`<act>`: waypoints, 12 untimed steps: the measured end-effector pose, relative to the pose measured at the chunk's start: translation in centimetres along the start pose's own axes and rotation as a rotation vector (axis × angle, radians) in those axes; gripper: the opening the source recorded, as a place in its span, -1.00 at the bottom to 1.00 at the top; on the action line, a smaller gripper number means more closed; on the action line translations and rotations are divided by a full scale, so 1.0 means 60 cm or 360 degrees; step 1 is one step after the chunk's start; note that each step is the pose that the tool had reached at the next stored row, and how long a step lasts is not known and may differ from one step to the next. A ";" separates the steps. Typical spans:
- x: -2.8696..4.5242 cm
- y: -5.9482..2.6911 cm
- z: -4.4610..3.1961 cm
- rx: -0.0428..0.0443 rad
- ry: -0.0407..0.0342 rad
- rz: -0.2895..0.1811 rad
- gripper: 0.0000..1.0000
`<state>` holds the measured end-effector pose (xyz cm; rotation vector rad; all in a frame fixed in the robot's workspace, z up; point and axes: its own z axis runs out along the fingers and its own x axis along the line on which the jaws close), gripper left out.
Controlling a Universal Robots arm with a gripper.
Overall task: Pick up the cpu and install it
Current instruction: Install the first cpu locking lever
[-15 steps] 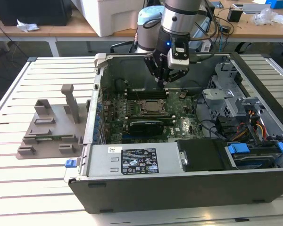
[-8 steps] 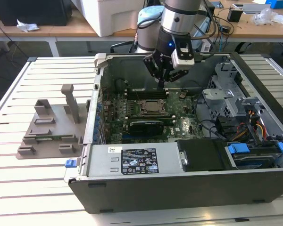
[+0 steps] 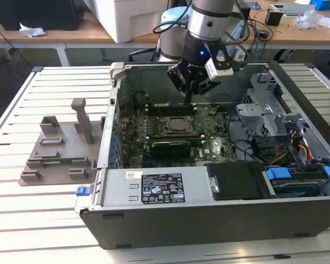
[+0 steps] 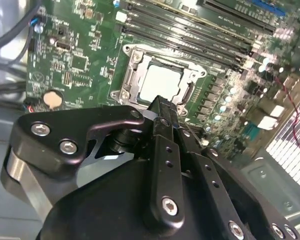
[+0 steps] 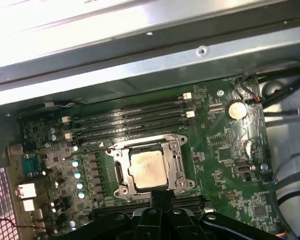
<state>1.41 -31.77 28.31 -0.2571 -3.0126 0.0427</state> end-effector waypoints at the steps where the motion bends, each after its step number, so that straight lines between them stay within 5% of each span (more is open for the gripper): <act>1: 0.000 0.000 0.000 -0.0011 0.0001 -0.0024 -0.79; 3: 0.000 0.000 0.000 -0.0026 0.0003 -0.0113 -0.79; 7: 0.000 0.000 0.001 -0.0002 -0.0002 -0.0317 -0.79; 12: 0.000 0.000 0.001 0.0004 -0.0004 -0.0364 -0.79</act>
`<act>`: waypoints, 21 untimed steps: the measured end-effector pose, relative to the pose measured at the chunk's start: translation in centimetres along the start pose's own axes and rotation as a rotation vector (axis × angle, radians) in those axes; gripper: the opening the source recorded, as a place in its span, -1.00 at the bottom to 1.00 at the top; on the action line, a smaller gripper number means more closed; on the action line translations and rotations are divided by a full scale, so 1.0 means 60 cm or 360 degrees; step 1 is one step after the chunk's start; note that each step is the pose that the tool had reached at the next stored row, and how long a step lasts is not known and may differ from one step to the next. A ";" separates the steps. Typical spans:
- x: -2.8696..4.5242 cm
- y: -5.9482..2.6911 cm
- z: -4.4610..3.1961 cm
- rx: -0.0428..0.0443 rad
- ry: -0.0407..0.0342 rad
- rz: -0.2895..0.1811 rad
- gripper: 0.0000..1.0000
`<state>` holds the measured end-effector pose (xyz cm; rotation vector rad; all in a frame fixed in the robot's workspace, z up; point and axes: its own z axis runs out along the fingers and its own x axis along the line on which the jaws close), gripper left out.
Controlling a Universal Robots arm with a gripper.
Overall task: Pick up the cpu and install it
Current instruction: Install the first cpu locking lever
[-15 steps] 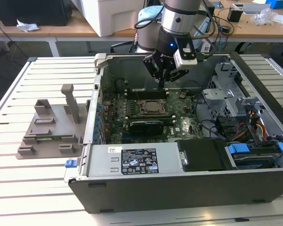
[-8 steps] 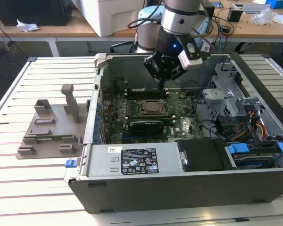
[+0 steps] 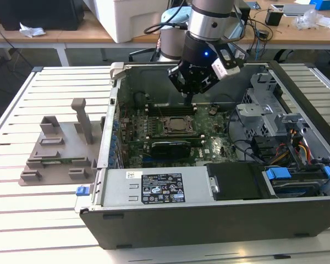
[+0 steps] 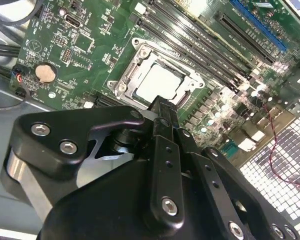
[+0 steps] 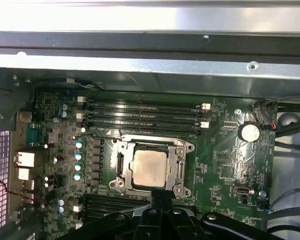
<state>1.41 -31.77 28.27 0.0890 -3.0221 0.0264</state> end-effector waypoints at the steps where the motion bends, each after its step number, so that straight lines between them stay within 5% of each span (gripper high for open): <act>1: 0.000 0.000 0.000 0.0001 -0.0007 0.0001 -0.79; 2: 0.000 0.000 0.000 0.0002 -0.0024 0.0001 -0.79; 4: 0.000 0.000 0.001 0.0011 -0.0160 0.0004 -0.79; 9: 0.006 0.000 0.001 0.0011 -0.0165 0.0003 -0.79; 15: 0.065 0.008 0.009 0.0011 -0.0166 0.0004 -0.79; 21: 0.131 0.037 0.019 0.0011 -0.0165 0.0004 -0.79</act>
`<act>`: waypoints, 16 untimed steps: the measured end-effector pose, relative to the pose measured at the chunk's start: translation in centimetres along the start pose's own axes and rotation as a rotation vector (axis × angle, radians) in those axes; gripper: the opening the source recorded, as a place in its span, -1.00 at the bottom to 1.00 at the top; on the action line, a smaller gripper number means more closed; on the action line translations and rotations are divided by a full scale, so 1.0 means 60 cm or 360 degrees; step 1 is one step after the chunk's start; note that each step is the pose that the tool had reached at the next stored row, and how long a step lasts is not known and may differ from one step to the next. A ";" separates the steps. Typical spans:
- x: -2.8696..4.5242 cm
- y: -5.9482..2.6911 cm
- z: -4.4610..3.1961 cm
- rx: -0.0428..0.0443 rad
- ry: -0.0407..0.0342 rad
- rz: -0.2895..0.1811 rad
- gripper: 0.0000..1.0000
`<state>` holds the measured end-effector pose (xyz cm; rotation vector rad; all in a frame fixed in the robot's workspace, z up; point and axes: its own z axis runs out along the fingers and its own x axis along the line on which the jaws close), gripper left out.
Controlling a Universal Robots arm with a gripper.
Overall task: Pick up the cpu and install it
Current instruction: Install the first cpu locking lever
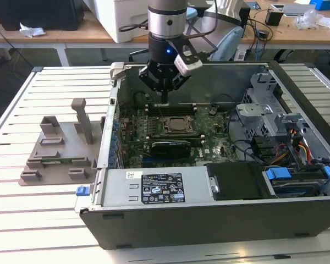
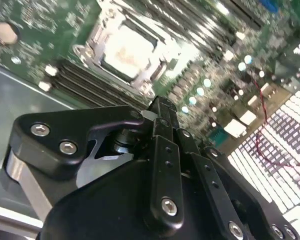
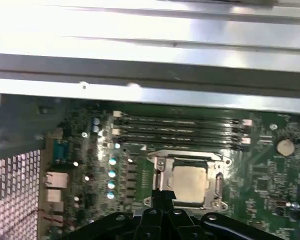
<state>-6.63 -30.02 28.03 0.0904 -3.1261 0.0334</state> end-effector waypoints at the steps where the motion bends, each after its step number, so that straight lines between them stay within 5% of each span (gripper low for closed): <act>1: 0.005 0.003 0.001 0.0000 0.0000 0.0000 -0.79; 7: 0.053 0.035 0.013 0.0002 0.0000 0.0000 -0.79; 9: 0.053 0.044 0.023 0.0006 0.0000 0.0000 -0.79; 12: 0.044 0.047 0.026 0.0008 0.0000 0.0000 -0.79; 16: -0.004 0.044 0.025 0.0008 0.0007 0.0000 -0.79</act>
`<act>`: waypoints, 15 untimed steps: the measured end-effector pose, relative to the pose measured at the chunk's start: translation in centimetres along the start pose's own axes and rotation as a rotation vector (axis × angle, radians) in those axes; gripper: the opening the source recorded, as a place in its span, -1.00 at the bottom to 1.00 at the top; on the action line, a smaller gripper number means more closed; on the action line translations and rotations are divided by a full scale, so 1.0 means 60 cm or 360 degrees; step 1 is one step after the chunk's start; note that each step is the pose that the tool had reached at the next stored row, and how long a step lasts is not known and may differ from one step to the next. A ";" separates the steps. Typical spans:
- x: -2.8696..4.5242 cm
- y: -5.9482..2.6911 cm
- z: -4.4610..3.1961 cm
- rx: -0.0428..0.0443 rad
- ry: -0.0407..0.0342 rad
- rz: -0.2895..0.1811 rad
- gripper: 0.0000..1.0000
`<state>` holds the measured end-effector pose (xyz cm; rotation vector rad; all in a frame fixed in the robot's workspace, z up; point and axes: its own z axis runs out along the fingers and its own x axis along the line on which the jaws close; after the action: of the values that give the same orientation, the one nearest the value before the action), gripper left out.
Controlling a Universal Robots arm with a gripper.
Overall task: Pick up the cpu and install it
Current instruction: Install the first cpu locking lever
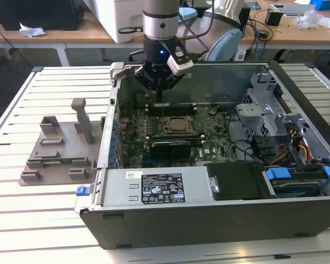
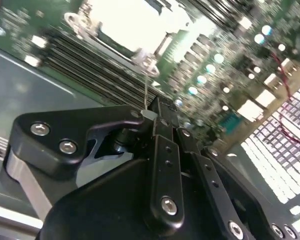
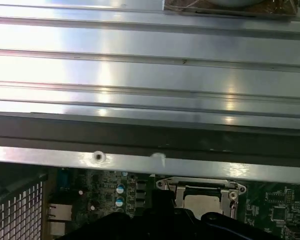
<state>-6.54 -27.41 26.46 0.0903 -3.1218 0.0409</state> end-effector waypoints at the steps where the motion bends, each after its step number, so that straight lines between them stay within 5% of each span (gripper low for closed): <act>1: -0.007 0.000 0.000 0.0000 0.0003 0.0000 -0.79; 3: -0.027 -0.002 0.000 0.0000 0.0011 -0.0001 -0.79; 5: -0.027 -0.002 0.000 0.0000 0.0011 0.0000 -0.79; 11: -0.027 -0.023 0.005 -0.0094 0.0006 -0.0002 -0.79; 15: -0.032 -0.023 0.019 -0.0102 0.0007 -0.0003 -0.79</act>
<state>-4.57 -28.68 25.30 0.0919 -3.1149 -0.0592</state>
